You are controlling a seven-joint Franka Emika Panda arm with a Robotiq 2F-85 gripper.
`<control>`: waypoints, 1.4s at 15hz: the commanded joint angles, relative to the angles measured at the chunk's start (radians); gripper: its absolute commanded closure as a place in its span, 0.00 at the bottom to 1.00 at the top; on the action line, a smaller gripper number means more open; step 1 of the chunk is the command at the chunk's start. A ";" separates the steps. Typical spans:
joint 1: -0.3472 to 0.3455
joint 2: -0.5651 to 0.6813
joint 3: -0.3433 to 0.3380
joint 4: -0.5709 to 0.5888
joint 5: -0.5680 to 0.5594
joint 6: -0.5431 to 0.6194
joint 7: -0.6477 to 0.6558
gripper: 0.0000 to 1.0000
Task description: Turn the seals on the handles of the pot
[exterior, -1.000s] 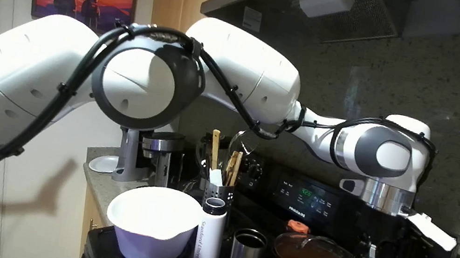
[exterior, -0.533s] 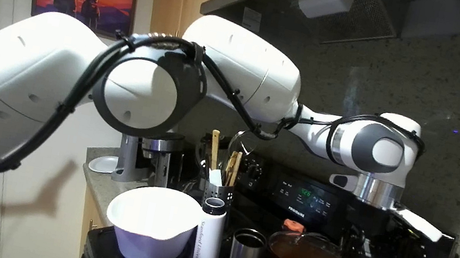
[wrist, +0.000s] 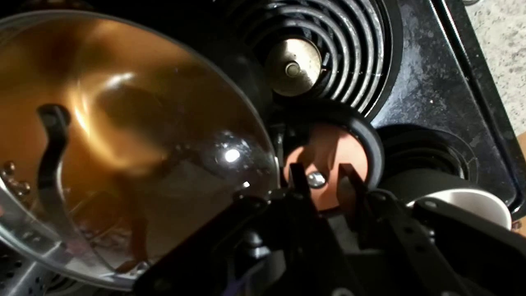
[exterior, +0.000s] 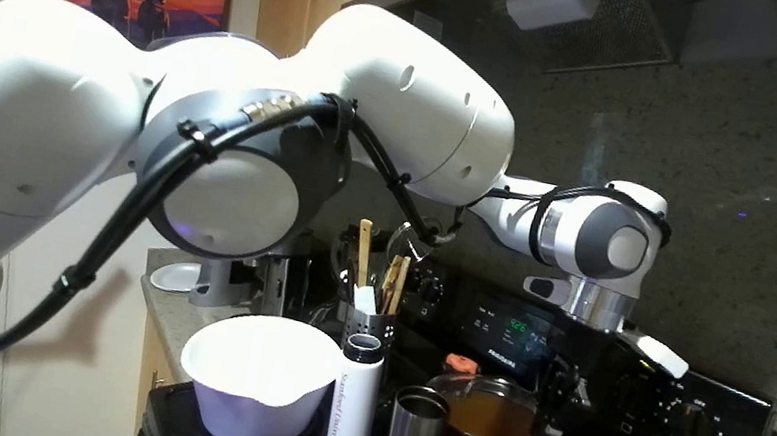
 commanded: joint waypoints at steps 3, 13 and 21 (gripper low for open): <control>0.073 -0.095 -0.198 -0.035 0.163 0.043 0.182 0.26; 0.089 -0.198 -0.190 -0.083 0.215 0.102 0.767 0.00; 0.114 -0.302 -0.199 -0.181 0.198 0.202 1.246 0.00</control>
